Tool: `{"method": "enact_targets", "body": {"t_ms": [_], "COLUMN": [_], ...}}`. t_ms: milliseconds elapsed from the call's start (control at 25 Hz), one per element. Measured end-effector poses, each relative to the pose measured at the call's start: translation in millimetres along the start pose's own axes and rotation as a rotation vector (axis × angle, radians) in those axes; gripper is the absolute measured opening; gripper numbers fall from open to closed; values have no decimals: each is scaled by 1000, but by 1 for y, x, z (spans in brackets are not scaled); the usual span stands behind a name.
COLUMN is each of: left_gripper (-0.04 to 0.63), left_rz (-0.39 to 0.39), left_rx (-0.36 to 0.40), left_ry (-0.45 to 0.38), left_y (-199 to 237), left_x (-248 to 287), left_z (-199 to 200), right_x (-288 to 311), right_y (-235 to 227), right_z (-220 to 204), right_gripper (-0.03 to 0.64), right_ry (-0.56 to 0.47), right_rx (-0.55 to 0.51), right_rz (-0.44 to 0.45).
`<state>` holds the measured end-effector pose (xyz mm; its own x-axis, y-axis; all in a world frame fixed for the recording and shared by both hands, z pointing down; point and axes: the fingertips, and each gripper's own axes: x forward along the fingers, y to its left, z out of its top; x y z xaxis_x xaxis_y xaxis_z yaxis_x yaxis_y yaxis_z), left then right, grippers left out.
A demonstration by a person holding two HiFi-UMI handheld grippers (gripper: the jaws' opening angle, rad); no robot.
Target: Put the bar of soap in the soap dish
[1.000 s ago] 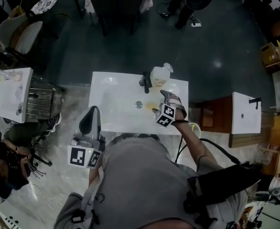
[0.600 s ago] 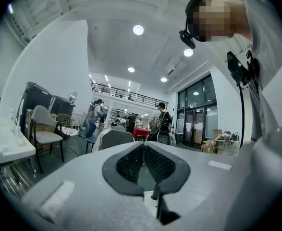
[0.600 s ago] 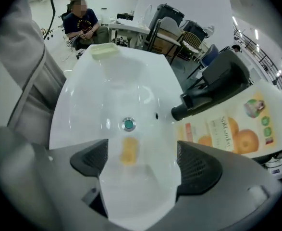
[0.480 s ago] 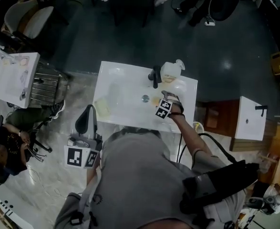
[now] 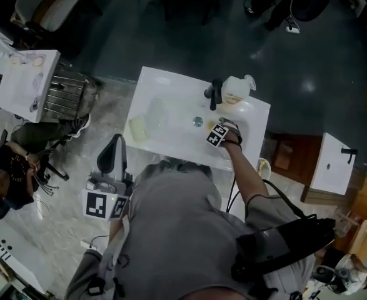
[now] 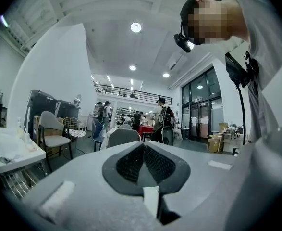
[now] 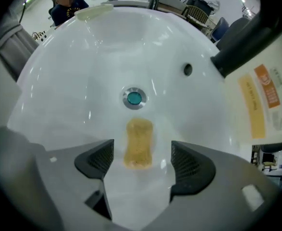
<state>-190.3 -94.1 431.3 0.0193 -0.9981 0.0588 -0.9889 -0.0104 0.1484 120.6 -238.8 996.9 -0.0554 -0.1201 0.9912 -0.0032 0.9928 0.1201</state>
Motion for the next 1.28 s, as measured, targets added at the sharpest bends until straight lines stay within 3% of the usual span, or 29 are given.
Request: {"method": "enact_targets", "body": {"t_ms": [320, 680, 1280], "left_gripper": [2, 2, 2], "left_rz": [40, 63, 76], "left_rx": [6, -37, -62], "left_ry": [55, 80, 81], "left_y": [-1, -3, -2], "left_x": [-10, -16, -17], "left_z": [-13, -28, -35], "right_x": [33, 32, 31], "right_y": [0, -3, -3], "right_z": [-12, -7, -6], "right_gripper": [347, 359, 353], "right_ry": [47, 14, 20], "right_rx": [39, 61, 60], "right_rz": [82, 225, 221]}}
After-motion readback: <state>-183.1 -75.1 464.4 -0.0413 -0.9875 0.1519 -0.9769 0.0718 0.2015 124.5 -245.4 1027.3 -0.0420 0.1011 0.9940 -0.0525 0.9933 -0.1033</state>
